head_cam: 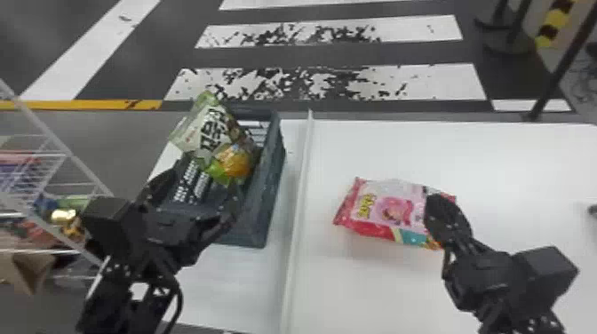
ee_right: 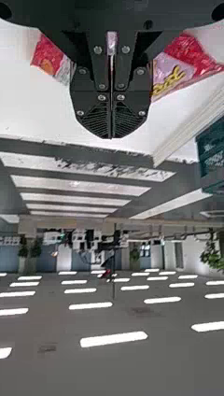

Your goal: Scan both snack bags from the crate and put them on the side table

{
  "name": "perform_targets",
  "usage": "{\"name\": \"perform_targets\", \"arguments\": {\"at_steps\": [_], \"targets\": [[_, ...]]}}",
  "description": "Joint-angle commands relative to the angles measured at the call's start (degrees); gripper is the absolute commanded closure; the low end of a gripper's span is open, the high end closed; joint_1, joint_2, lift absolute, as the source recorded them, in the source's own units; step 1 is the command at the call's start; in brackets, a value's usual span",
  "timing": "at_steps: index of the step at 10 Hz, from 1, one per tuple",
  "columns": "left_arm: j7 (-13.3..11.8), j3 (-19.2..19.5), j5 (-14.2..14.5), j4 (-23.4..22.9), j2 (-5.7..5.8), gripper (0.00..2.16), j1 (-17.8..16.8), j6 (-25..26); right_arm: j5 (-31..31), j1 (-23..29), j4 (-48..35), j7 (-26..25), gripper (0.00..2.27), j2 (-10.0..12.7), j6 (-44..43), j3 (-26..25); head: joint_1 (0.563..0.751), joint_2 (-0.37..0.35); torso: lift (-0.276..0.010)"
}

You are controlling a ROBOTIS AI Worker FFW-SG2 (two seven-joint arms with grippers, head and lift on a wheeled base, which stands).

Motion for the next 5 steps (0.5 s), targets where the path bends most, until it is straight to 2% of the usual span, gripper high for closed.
{"name": "perform_targets", "arguments": {"at_steps": [1, 5], "targets": [[-0.28, 1.04, 0.88, 0.00, 0.24, 0.00, 0.54, -0.42, 2.34, -1.97, -0.31, 2.73, 2.25, 0.02, 6.87, 1.57, 0.695, 0.205, -0.087], [-0.81, 2.63, 3.78, 1.32, 2.00, 0.00, 0.63, -0.95, 7.44, -6.63, -0.22, 12.23, 2.25, -0.33, 21.46, 5.08, 0.695, 0.311, -0.087]]}}
